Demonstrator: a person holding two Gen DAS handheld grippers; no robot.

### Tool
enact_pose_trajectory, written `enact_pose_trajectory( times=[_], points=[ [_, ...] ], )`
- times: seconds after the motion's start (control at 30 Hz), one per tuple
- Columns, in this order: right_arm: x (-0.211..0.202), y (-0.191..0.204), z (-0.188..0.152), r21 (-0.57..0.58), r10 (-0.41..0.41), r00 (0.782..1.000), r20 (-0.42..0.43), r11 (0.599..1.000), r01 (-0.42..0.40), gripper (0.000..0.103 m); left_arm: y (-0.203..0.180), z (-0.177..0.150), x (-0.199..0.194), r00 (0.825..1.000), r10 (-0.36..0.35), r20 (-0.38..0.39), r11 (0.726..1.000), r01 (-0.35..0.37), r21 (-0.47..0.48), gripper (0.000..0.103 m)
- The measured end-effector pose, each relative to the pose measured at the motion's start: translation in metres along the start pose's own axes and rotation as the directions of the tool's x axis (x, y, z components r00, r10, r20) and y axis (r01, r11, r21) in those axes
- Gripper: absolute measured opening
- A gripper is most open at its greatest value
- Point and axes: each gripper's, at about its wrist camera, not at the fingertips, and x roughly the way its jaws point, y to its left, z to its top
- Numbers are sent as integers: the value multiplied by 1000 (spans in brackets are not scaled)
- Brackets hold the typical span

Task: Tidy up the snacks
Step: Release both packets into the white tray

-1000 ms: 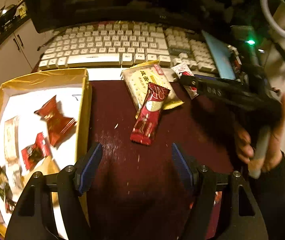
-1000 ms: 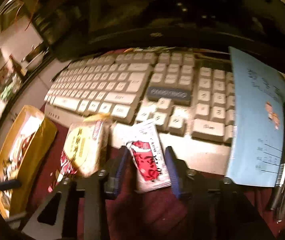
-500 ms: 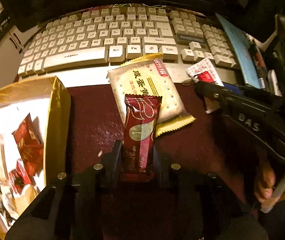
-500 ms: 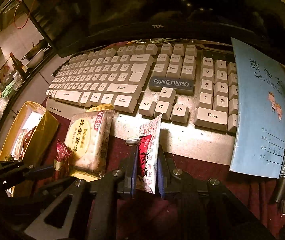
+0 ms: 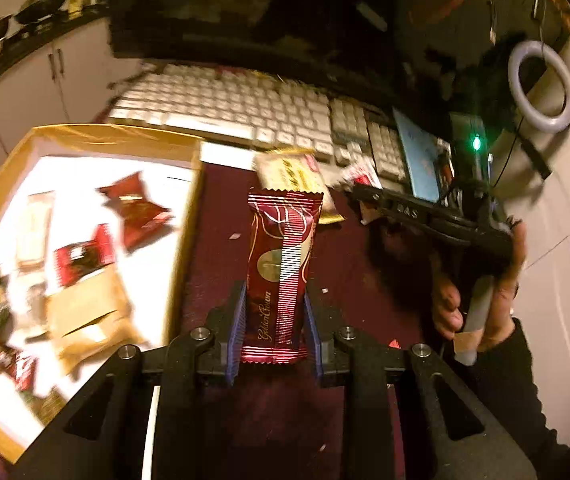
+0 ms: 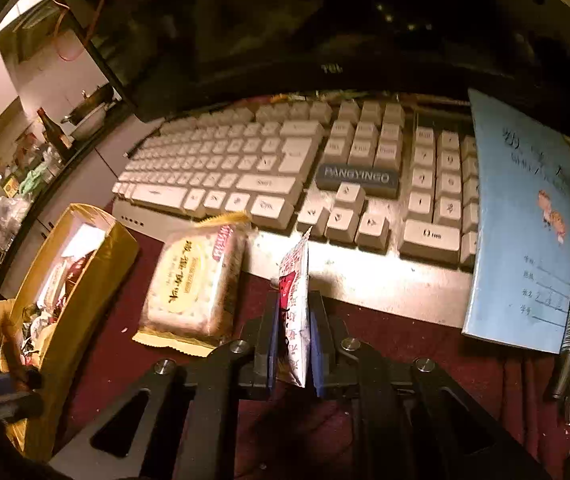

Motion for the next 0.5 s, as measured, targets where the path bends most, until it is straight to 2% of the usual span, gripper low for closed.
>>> enact_pose_trajectory(
  times=[0.13, 0.23, 0.37, 0.5],
  points=[
    [-10, 0, 3, 25, -27, 1000, 10, 999, 27, 13, 44, 1, -26, 998, 25, 58, 997, -21, -75, 24],
    [-41, 20, 6, 23, 35, 997, 64, 999, -37, 13, 84, 3, -44, 993, 76, 94, 989, -63, -133, 24],
    [-71, 81, -1, -28, 114, 990, 80, 993, -112, 13, 131, 3, -49, 989, 118, 91, 971, -96, -220, 24],
    [-67, 138, -7, -55, 227, 973, 38, 973, -225, 13, 171, 4, -50, 992, 91, 87, 953, -61, -296, 24]
  ],
)
